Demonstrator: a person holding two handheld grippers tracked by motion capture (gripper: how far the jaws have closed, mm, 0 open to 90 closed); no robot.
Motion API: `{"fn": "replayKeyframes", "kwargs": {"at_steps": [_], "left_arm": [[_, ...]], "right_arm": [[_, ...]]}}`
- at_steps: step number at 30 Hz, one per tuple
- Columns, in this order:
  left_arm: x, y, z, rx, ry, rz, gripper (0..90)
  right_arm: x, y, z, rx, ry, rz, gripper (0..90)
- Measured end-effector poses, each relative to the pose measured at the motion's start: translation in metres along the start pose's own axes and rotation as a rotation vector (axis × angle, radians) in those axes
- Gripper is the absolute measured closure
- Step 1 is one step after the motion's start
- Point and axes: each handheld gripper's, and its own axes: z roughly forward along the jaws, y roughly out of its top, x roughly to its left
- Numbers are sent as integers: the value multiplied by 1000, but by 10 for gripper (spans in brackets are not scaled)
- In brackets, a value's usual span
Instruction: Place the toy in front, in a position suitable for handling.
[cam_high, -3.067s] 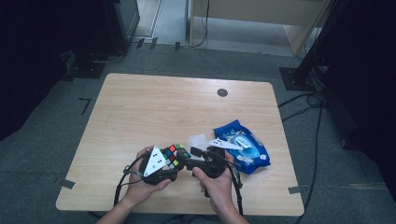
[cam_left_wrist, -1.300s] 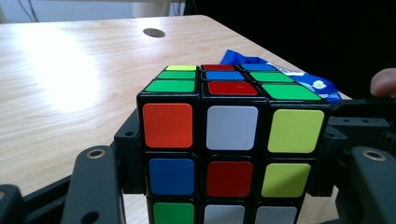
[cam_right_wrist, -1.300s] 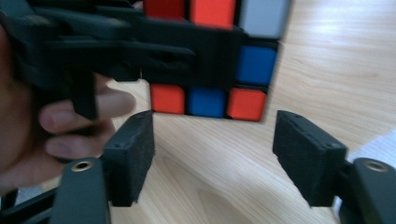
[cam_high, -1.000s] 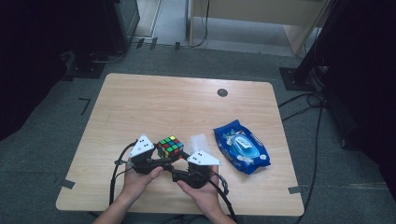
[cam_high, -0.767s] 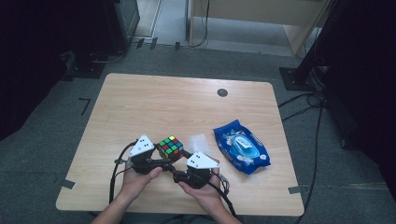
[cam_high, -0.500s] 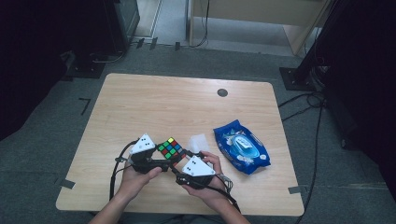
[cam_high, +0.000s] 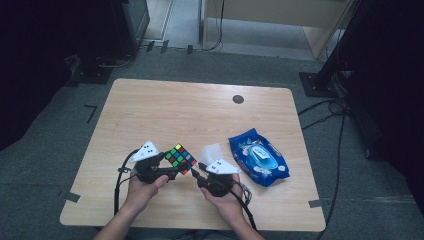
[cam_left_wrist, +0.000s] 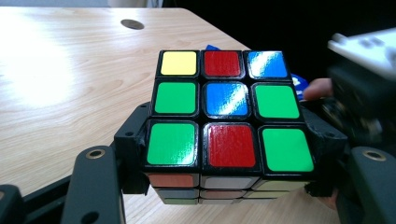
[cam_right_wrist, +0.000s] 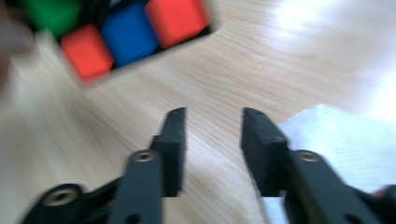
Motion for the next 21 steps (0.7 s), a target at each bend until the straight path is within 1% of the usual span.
{"fn": "replayKeyframes", "kwargs": {"at_steps": [1,2,3,4,5,6,8,10,11,12,13,14,15,16,17,18,19,20,21], "left_arm": [[-1,0,1,-1,-6,10,341],[-2,-1,1,-1,-9,18,341],[-3,-1,1,0,-11,23,341],[-3,-1,2,2,-12,29,341],[-3,-2,2,7,-18,32,341],[-3,-2,3,12,-23,36,340],[-4,-3,5,21,-33,45,340],[-5,-5,6,29,-41,67,339],[-6,-5,7,37,-40,77,338],[-8,-7,10,56,-24,101,338],[-9,-9,11,62,-14,116,338],[-10,-10,12,61,-12,121,339],[-11,-11,13,55,-15,119,339],[-11,-11,13,48,-14,119,340],[-12,-10,12,39,-1,123,341],[-12,-9,11,30,5,123,341],[-12,-8,9,19,8,119,341],[-10,-6,6,-1,5,101,342],[-8,-5,4,-12,0,82,342]], "right_arm": [[-5,2,-2,-13,41,77,722],[-11,3,-4,-29,99,162,767],[-16,3,-5,-41,139,218,793],[-20,3,-7,-50,168,260,822],[-22,3,-8,-64,190,289,842],[-26,3,-10,-84,227,327,878],[-28,4,-13,-99,251,346,900],[-29,5,-15,-112,256,341,900],[-30,6,-17,-120,269,338,900],[-31,7,-18,-131,294,337,900],[-30,9,-20,-143,334,340,900],[-28,11,-21,-145,335,329,900],[-26,12,-23,-148,316,314,900],[-23,14,-25,-148,268,290,900],[-21,15,-25,-133,227,276,899],[-20,15,-24,-105,191,277,899],[-20,13,-23,-80,175,284,899],[-21,9,-20,-54,169,310,899],[-20,3,-16,-27,180,331,899]]}}
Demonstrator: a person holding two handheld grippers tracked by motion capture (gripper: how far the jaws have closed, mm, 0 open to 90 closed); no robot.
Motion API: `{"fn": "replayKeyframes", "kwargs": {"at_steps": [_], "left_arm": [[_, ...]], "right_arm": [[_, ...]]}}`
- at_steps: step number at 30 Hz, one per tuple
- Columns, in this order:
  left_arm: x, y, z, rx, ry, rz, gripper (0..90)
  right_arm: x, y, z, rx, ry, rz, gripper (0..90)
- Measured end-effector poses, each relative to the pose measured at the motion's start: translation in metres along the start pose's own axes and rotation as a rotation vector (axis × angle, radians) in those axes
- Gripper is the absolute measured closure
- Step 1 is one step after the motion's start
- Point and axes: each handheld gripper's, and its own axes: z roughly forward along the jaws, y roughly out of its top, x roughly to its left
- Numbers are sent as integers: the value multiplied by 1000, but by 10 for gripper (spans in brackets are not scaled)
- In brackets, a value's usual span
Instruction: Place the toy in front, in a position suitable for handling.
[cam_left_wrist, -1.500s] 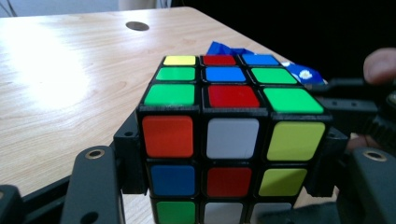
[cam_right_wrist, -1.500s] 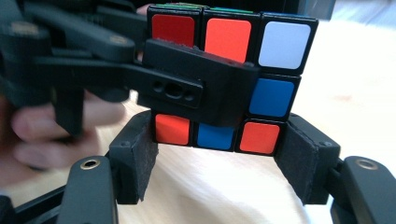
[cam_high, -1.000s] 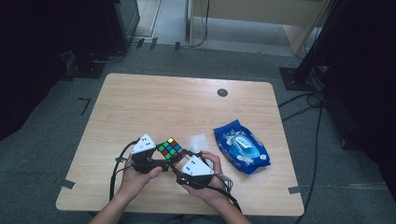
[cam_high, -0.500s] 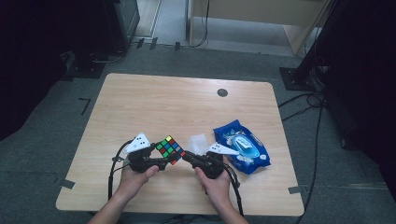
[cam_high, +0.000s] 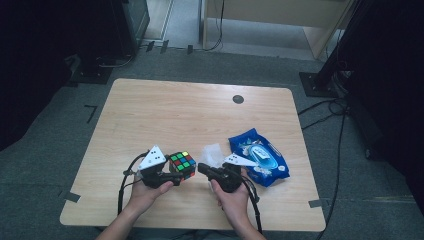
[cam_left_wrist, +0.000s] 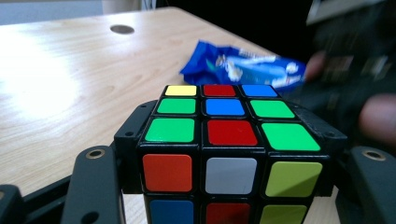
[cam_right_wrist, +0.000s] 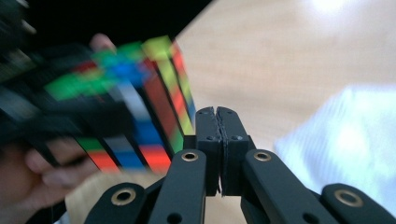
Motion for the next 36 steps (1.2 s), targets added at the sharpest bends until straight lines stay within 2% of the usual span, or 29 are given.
{"fn": "replayKeyframes", "kwargs": {"at_steps": [3,4,6,8,9,10,11,12,13,15,17,19,23,26,28,31,36], "left_arm": [[4,0,-2,-9,-1,-22,342],[5,0,-3,-9,-6,-23,342],[5,0,-4,-13,-12,-28,342],[4,-1,-3,-15,-9,-21,342],[4,-1,-3,-18,-3,-16,342],[4,-1,-3,-22,-3,-19,342],[4,-1,-3,-25,-5,-22,341],[4,0,-3,-29,-2,-22,342],[3,0,-3,-30,0,-21,342],[2,0,-3,-33,-1,-18,342],[2,0,-3,-35,-2,-16,342],[4,0,-4,-41,-12,-31,342],[5,0,-4,-26,-50,-41,342],[3,1,-3,-14,-68,-32,342],[3,1,-3,-7,-79,-26,342],[6,1,-2,18,-122,-37,341],[7,0,-1,41,-144,-21,341]], "right_arm": [[2,-10,9,37,60,14,890],[4,-10,11,34,77,19,898],[7,-8,12,25,72,10,900],[3,-6,10,-3,110,57,900],[1,-5,9,-1,106,81,900],[0,-5,9,10,83,97,899],[-3,-6,9,24,56,110,898],[-6,-8,10,49,52,116,895],[-6,-11,13,75,68,129,894],[-6,-14,15,72,135,134,895],[0,-12,16,59,163,102,900],[4,-10,15,44,152,73,900],[4,-8,9,3,116,55,900],[4,-6,7,-14,100,23,900],[6,-5,5,-22,86,-17,900],[12,-3,3,-25,30,-125,900],[18,-2,0,-29,-20,-232,900]]}}
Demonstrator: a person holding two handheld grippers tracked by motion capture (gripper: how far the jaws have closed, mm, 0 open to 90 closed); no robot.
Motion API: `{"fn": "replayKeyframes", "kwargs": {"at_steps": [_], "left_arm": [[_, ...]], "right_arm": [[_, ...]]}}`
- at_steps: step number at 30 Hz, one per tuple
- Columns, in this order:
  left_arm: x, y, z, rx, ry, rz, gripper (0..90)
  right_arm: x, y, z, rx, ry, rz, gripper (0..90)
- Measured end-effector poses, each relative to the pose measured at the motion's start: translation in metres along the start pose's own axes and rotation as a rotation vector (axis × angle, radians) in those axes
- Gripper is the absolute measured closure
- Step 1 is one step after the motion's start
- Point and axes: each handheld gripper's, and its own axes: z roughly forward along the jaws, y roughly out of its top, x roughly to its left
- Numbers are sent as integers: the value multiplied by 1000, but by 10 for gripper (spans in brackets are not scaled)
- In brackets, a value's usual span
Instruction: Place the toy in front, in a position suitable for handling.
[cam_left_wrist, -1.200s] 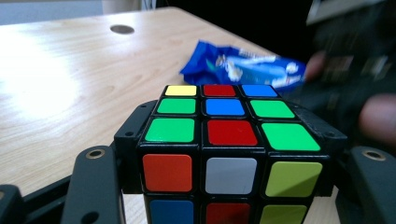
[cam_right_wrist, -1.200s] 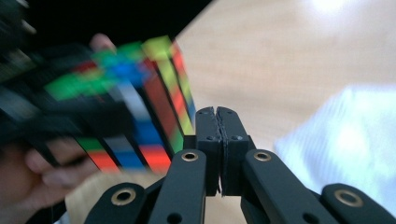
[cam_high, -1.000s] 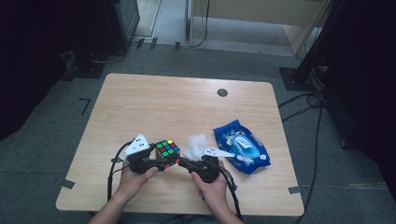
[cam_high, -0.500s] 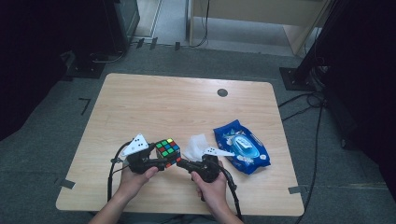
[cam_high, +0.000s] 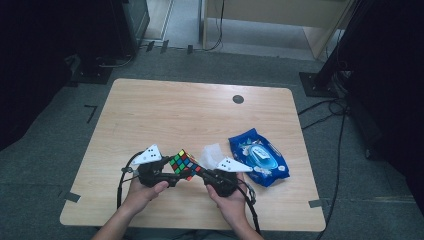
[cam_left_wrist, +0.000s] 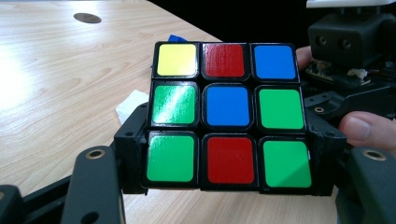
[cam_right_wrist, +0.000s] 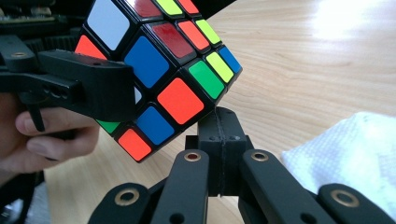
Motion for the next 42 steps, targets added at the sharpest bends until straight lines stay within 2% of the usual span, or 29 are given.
{"fn": "replayKeyframes", "kwargs": {"at_steps": [3,4,5,7,8,9,11,13,15,16,19,21,23,27,31,36,38,42], "left_arm": [[-1,0,0,4,-3,15,341],[-1,-1,-2,-6,19,41,342],[-1,-1,-3,-18,30,48,343],[2,-2,-7,-46,27,39,344],[5,-3,-10,-67,27,25,344],[7,-3,-11,-75,25,14,344],[10,-5,-13,-77,44,10,344],[12,-7,-12,-72,47,4,344],[13,-9,-10,-70,51,8,344],[13,-10,-9,-67,49,6,344],[14,-11,-8,-66,55,12,344],[16,-12,-7,-68,61,14,344],[18,-12,-6,-66,64,12,344],[20,-16,-5,-67,59,0,344],[17,-19,-3,-57,54,24,344],[14,-22,3,-45,50,26,344],[13,-22,4,-43,48,35,344],[13,-22,5,-40,61,39,344]], "right_arm": [[0,2,-3,-5,-7,-32,900],[-1,4,-4,-9,-6,-44,900],[-2,6,-7,-23,-3,-56,896],[-5,10,-13,-67,-40,-78,766],[-7,14,-16,-76,-86,-98,710],[-13,17,-18,-51,-153,-151,695],[-23,18,-18,10,-207,-180,640],[-37,13,-13,106,-222,-161,603],[-45,5,-6,161,-217,-150,557],[-47,2,-2,186,-219,-158,537],[-52,-9,11,255,-287,-204,459],[-54,-13,15,279,-315,-214,474],[-58,-16,17,275,-295,-185,478],[-61,-14,16,274,-274,-176,484],[-60,-15,16,279,-276,-196,476],[-60,-15,16,283,-261,-197,437],[-57,-17,16,288,-277,-216,425],[-56,-17,16,287,-289,-213,427]]}}
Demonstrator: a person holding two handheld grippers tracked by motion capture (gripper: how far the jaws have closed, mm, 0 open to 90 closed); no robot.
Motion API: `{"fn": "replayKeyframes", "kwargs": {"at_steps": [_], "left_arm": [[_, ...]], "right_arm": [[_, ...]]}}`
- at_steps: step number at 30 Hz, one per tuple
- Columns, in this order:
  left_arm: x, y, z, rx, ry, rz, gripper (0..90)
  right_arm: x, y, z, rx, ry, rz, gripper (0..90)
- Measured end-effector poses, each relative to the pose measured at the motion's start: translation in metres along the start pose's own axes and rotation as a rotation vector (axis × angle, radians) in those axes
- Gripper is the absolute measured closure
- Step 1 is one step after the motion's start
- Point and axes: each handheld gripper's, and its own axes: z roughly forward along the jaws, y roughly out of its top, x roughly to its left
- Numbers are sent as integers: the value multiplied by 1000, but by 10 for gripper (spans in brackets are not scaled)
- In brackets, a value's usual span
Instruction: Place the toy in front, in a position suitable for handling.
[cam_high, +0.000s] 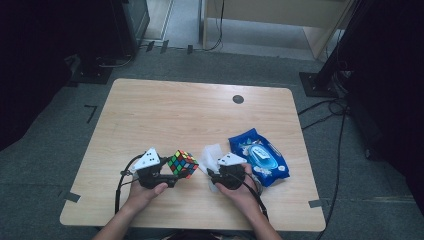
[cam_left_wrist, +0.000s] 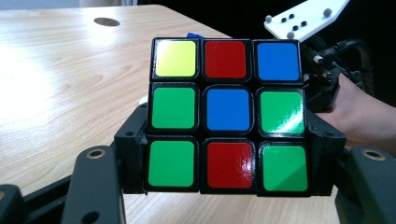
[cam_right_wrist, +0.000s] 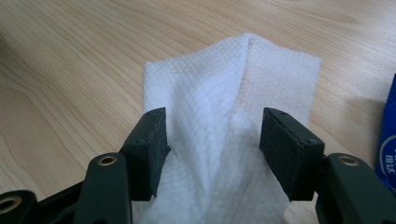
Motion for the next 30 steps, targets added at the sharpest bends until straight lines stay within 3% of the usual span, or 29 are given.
{"fn": "replayKeyframes", "kwargs": {"at_steps": [2,5,11,16,19,21,23,25,27,28,30], "left_arm": [[1,0,2,6,11,13,344],[4,2,6,4,16,-5,344],[0,5,12,11,32,13,344],[-9,7,11,1,47,16,344],[-15,11,6,-14,55,15,344],[-18,15,6,-22,65,33,344],[-17,19,11,-28,68,27,344],[-17,20,21,7,91,56,344],[-18,22,31,53,124,119,344],[-20,24,35,58,136,135,344],[-23,24,35,21,119,117,344]], "right_arm": [[0,0,0,-1,-4,3,454],[1,0,0,-4,-11,8,529],[-5,0,-2,-13,-32,60,859],[-6,2,-7,-18,-19,93,884],[-3,13,-25,-86,19,132,884],[1,23,-42,-133,15,124,884],[4,34,-57,-180,21,120,883],[5,45,-72,-228,42,122,880],[7,57,-86,-272,58,121,879],[8,61,-91,-289,64,117,879],[13,73,-103,-332,96,109,878]]}}
